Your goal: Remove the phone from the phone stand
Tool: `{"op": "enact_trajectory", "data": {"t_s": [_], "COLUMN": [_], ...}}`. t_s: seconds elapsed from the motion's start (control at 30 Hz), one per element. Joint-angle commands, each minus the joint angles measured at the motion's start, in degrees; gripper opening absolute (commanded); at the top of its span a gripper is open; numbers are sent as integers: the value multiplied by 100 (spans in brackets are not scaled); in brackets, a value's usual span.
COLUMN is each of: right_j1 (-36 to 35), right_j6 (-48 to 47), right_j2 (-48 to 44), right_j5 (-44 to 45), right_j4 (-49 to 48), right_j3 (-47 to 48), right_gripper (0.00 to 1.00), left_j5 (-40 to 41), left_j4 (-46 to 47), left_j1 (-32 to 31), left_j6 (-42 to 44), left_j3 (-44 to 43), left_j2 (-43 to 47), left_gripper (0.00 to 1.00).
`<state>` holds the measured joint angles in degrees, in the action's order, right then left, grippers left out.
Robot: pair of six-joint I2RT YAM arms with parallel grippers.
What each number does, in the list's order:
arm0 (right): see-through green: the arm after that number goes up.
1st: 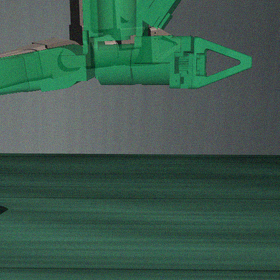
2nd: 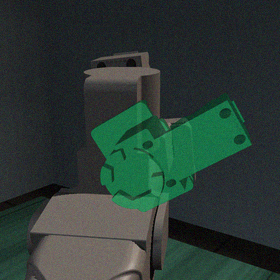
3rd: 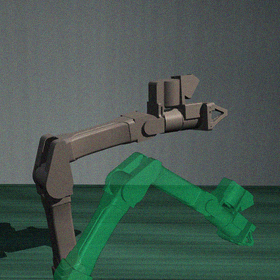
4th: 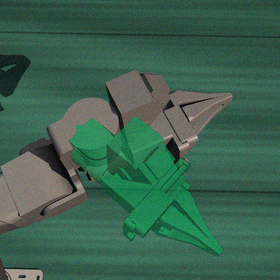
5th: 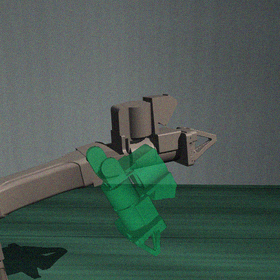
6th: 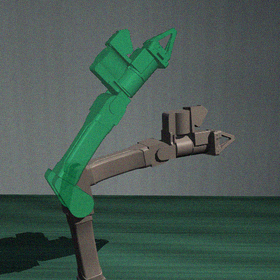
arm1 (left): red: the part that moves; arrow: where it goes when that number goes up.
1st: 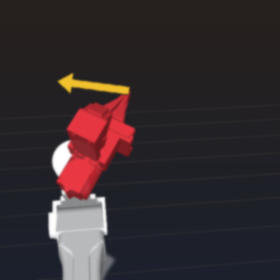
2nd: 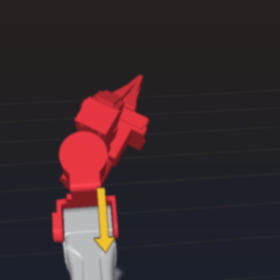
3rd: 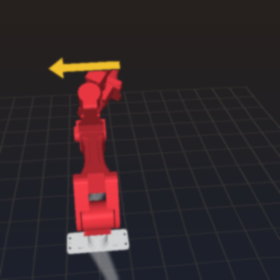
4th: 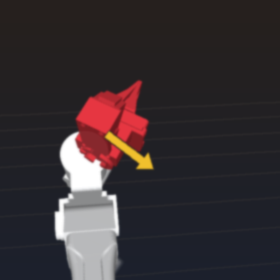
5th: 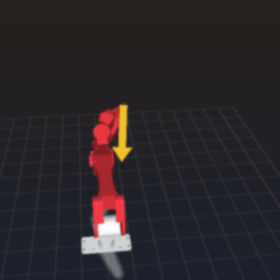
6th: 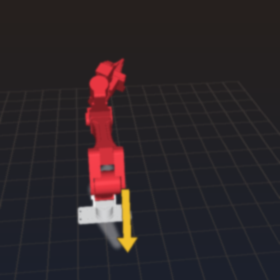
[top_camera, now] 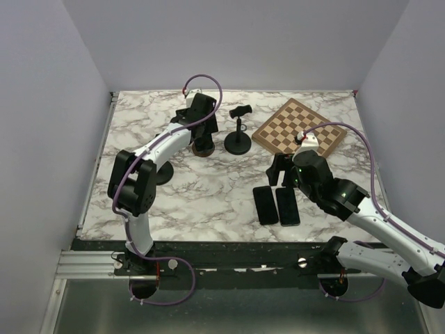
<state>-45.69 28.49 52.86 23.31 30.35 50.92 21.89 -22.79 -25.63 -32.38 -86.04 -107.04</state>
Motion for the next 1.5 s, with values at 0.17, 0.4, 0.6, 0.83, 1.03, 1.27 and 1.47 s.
{"op": "enact_trajectory", "data": {"t_s": [0.17,0.4,0.6,0.83,1.03,1.27,1.47], "right_j1": [-35,-32,-32,-31,-36,-35,-35], "right_j6": [26,5,-14,-26,-17,-8,0], "right_j2": [110,90,135,168,163,126,119], "right_j5": [64,50,52,30,32,16,1], "right_j4": [94,103,147,121,123,135,144], "right_j3": [-21,40,108,148,138,173,175], "right_gripper": [88,88,88,88,88,88,88], "left_j5": [230,365,626,781,647,75,-472], "left_j4": [31,-115,-76,68,-28,-695,-1235], "left_j1": [-77,-109,-162,-197,-229,-482,-899], "left_j6": [-36,12,201,520,606,270,-25], "left_j3": [-420,-568,-478,-352,-298,238,1092], "left_j2": [-203,-316,-102,476,959,1761,2555], "left_gripper": [80,66,46,26,16,0,0]}}
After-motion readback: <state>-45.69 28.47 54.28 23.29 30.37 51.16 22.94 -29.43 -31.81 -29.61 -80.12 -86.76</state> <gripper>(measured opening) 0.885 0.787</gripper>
